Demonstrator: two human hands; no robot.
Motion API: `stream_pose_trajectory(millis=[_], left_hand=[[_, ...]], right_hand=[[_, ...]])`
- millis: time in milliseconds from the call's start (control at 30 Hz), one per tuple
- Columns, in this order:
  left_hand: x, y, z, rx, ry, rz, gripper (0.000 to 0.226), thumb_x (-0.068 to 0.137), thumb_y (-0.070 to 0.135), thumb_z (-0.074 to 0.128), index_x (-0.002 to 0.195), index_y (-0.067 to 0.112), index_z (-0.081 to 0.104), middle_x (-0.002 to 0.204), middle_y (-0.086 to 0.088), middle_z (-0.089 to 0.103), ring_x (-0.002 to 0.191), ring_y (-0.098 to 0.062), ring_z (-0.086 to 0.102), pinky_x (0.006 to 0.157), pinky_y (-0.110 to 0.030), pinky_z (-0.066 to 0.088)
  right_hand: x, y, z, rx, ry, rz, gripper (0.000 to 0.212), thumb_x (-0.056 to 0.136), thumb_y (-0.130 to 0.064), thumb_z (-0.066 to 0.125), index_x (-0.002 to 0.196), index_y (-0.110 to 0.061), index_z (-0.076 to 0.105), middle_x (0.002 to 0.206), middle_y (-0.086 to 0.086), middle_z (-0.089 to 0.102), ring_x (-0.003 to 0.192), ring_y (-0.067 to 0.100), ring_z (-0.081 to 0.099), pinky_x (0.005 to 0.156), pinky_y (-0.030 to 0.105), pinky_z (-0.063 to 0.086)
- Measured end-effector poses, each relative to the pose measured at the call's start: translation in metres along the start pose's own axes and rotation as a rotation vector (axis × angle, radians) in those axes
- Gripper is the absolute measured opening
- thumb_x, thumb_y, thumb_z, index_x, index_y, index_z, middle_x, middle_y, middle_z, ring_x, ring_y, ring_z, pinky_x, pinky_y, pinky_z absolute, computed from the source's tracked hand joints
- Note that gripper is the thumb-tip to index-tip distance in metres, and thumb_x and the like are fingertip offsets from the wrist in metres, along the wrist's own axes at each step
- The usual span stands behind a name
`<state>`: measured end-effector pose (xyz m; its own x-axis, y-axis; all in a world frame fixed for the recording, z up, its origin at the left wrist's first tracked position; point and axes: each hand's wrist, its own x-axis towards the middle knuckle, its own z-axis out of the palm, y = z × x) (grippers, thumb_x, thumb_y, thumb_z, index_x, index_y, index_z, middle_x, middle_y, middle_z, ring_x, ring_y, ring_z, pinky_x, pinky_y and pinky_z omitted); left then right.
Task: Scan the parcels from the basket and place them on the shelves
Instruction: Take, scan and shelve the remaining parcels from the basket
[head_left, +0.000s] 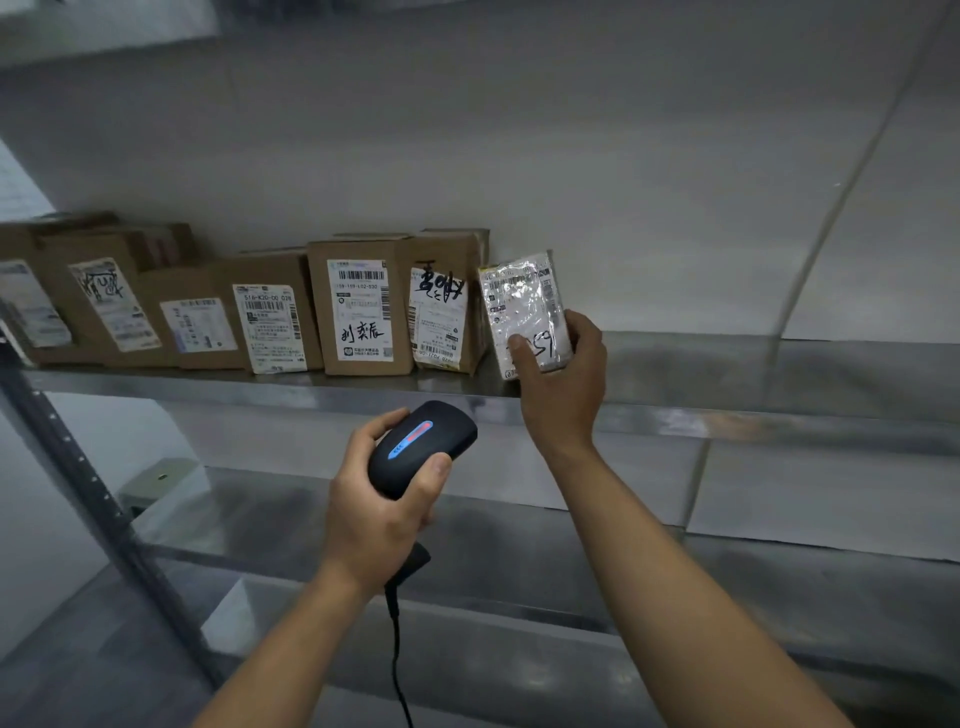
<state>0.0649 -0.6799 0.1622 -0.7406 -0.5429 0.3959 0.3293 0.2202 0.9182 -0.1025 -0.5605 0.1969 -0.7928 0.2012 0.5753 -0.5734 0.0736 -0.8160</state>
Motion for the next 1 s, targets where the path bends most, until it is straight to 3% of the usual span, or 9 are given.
stream_pose_trajectory(millis=[67, 133, 367, 467, 567, 600, 700, 833, 1000], left_hand=[[0.003, -0.003, -0.001, 0.014, -0.003, -0.004, 0.050, 0.063, 0.055, 0.080, 0.111, 0.052, 0.063, 0.096, -0.014, 0.073, 0.059, -0.022, 0.065, 0.050, -0.033, 0.054], [0.004, -0.006, -0.002, 0.023, -0.011, -0.005, 0.050, 0.063, 0.055, 0.080, 0.110, 0.053, 0.063, 0.095, -0.010, 0.073, 0.060, -0.023, 0.066, 0.052, -0.035, 0.055], [0.006, -0.013, 0.000, 0.004, -0.037, -0.009, 0.053, 0.064, 0.055, 0.078, 0.114, 0.049, 0.062, 0.097, -0.015, 0.072, 0.061, -0.023, 0.065, 0.050, -0.029, 0.053], [0.005, -0.017, 0.002, 0.003, -0.055, -0.011, 0.055, 0.064, 0.055, 0.078, 0.115, 0.046, 0.061, 0.099, -0.016, 0.072, 0.061, -0.024, 0.065, 0.050, -0.027, 0.053], [0.002, -0.023, 0.008, -0.007, -0.073, -0.008, 0.057, 0.064, 0.055, 0.077, 0.117, 0.043, 0.060, 0.095, -0.016, 0.073, 0.056, -0.022, 0.064, 0.048, -0.027, 0.052], [0.001, -0.025, 0.011, -0.016, -0.085, -0.008, 0.057, 0.064, 0.055, 0.077, 0.117, 0.042, 0.060, 0.094, -0.016, 0.073, 0.054, -0.022, 0.064, 0.048, -0.028, 0.052], [-0.005, -0.036, 0.023, -0.061, -0.121, -0.029, 0.055, 0.064, 0.054, 0.078, 0.115, 0.044, 0.061, 0.095, -0.018, 0.072, 0.055, -0.024, 0.063, 0.047, -0.028, 0.051], [-0.017, -0.055, 0.046, -0.107, -0.206, -0.062, 0.062, 0.066, 0.054, 0.078, 0.122, 0.035, 0.059, 0.104, -0.021, 0.069, 0.063, -0.030, 0.064, 0.047, -0.026, 0.052], [-0.043, -0.070, 0.087, -0.141, -0.337, -0.106, 0.059, 0.067, 0.053, 0.079, 0.121, 0.038, 0.059, 0.106, -0.020, 0.070, 0.065, -0.030, 0.066, 0.048, -0.028, 0.053]], right_hand=[[0.001, 0.006, 0.007, -0.075, -0.031, 0.032, 0.049, 0.085, -0.031, 0.081, 0.124, -0.018, 0.054, 0.118, -0.004, 0.057, 0.109, 0.016, 0.057, 0.094, 0.043, 0.053], [0.002, 0.010, 0.012, -0.175, -0.063, 0.035, 0.048, 0.087, -0.033, 0.078, 0.124, -0.016, 0.052, 0.120, -0.002, 0.056, 0.110, 0.018, 0.057, 0.096, 0.050, 0.051], [0.004, 0.013, 0.013, -0.334, -0.168, 0.031, 0.060, 0.087, -0.036, 0.079, 0.132, -0.011, 0.048, 0.130, 0.009, 0.053, 0.119, 0.025, 0.051, 0.100, 0.042, 0.047], [0.003, 0.011, 0.001, -0.291, -0.224, 0.041, 0.065, 0.089, -0.034, 0.077, 0.141, -0.011, 0.044, 0.138, 0.010, 0.048, 0.126, 0.020, 0.045, 0.092, 0.017, 0.033], [-0.001, 0.009, -0.015, -0.278, -0.215, 0.022, 0.063, 0.092, -0.033, 0.074, 0.144, -0.016, 0.044, 0.140, 0.009, 0.046, 0.125, 0.018, 0.046, 0.080, 0.004, 0.028], [-0.004, 0.007, -0.020, -0.274, -0.208, 0.014, 0.061, 0.093, -0.033, 0.073, 0.144, -0.018, 0.045, 0.139, 0.008, 0.046, 0.125, 0.017, 0.047, 0.082, 0.004, 0.031], [-0.014, 0.008, -0.042, -0.237, -0.191, -0.010, 0.053, 0.093, -0.035, 0.071, 0.140, -0.022, 0.050, 0.133, 0.003, 0.052, 0.122, 0.015, 0.052, 0.097, 0.025, 0.046], [-0.033, 0.006, -0.085, -0.207, -0.154, 0.033, 0.045, 0.094, -0.028, 0.072, 0.136, -0.022, 0.057, 0.125, 0.000, 0.059, 0.114, 0.008, 0.058, 0.095, 0.019, 0.048], [-0.063, 0.014, -0.156, -0.318, -0.101, 0.034, 0.041, 0.094, -0.028, 0.071, 0.134, -0.026, 0.060, 0.125, -0.006, 0.062, 0.112, 0.006, 0.060, 0.093, 0.026, 0.052]])
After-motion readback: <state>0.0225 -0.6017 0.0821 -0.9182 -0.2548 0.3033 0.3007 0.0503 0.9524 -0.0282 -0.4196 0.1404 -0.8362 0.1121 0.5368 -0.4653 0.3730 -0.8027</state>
